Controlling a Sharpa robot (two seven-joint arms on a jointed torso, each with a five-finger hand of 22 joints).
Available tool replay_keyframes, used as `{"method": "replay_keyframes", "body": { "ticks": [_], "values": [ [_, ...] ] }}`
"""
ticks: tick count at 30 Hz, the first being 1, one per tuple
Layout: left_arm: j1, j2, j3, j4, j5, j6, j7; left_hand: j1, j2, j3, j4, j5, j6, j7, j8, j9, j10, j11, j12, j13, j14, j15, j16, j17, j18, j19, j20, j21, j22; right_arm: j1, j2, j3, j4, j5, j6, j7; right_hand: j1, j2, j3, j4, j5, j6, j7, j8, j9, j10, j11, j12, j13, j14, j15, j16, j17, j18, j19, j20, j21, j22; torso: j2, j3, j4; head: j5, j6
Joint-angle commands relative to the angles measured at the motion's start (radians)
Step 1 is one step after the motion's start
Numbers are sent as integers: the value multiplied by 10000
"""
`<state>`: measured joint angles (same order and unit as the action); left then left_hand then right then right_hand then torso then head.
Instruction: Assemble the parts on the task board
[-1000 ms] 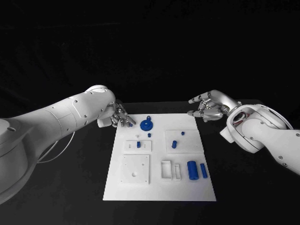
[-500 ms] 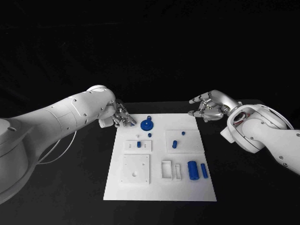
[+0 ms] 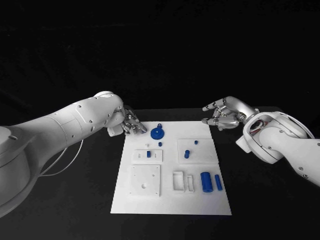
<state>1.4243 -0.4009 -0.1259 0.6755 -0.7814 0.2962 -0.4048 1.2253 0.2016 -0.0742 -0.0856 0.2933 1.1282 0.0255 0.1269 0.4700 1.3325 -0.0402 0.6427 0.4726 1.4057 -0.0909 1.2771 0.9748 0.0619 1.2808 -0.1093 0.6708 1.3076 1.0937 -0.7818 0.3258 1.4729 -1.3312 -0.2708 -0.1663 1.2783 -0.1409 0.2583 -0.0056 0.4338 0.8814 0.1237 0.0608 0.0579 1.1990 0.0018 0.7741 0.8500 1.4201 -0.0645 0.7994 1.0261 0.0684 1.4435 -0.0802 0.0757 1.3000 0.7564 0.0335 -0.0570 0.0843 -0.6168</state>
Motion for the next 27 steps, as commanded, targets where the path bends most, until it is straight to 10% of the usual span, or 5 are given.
{"method": "replay_keyframes", "body": {
  "ticks": [1, 6, 8, 11, 27],
  "values": [
    [6, -118, 3, 207, 860, -361, -14, 79, 142, 71, -138, 211, 239, -67, 115, 180, 103, -48, -68, -27, 21, -65, 110, 107, -15, -26, -47, -33, 282, 1, -11, 4, 4, -44, 123, 28, -31, -77, 52, 3, 35, 57, -3, -37, -7, -44, -24, 26, 12, 10, -19, 16, 4, 102, -45, -29, 1, 9, -16, 8, 15, -2, -13],
    [14, -406, 6, 621, 1375, -394, -67, -77, 475, 527, -461, 661, 541, -104, 32, 583, 266, -52, -139, -74, 64, -88, 236, 299, -65, -5, -75, -38, 283, 1, -37, 4, 4, -33, 125, 19, -42, -74, 77, -11, 32, 78, -4, -36, -6, -43, -25, 27, 14, 12, -20, 19, 7, 101, -44, -31, 0, 19, -24, -5, 24, -14, 10],
    [21, -549, 8, 838, 1518, -422, -92, -527, 404, 2174, -1255, -1444, 676, -149, -299, 754, 323, -50, -253, -115, 93, -117, 264, 365, -128, -6, -116, -45, 283, 1, -49, 4, 5, -31, 124, 17, -61, -49, 172, -53, 14, 136, -2, -35, -4, -40, -27, 29, 22, 21, -25, 38, 23, 100, -40, -37, -1, 47, -22, -7, 15, 0, 37],
    [32, -719, 10, 1111, 1645, -440, -127, -1874, -417, 4693, -1331, -1526, 889, -112, -597, 1392, 383, -105, -261, -60, 116, -138, 242, 425, -76, 25, -140, -57, 283, 1, -59, 4, 1, -29, 123, 16, -97, -69, 261, -93, -17, 148, -3, -35, -3, -44, -28, 31, 30, 15, -19, 31, 22, 101, -46, -34, -8, 64, -43, -7, 37, 2, 20],
    [169, -2015, -9, 3311, 1796, -743, -450, -2041, -680, 5234, -1154, -1325, 1062, -176, -598, 1781, 609, -97, -348, -43, 240, -142, 265, 589, -142, 107, -144, -29, 294, -11, -16, 5, -124, -16, 125, 36, -93, -71, 399, -188, -87, 166, 1, -34, -3, -43, -31, 27, 33, 14, -25, 20, 18, 105, -48, -37, -8, 98, -212, -48, 192, 6, -112]
  ]
}}
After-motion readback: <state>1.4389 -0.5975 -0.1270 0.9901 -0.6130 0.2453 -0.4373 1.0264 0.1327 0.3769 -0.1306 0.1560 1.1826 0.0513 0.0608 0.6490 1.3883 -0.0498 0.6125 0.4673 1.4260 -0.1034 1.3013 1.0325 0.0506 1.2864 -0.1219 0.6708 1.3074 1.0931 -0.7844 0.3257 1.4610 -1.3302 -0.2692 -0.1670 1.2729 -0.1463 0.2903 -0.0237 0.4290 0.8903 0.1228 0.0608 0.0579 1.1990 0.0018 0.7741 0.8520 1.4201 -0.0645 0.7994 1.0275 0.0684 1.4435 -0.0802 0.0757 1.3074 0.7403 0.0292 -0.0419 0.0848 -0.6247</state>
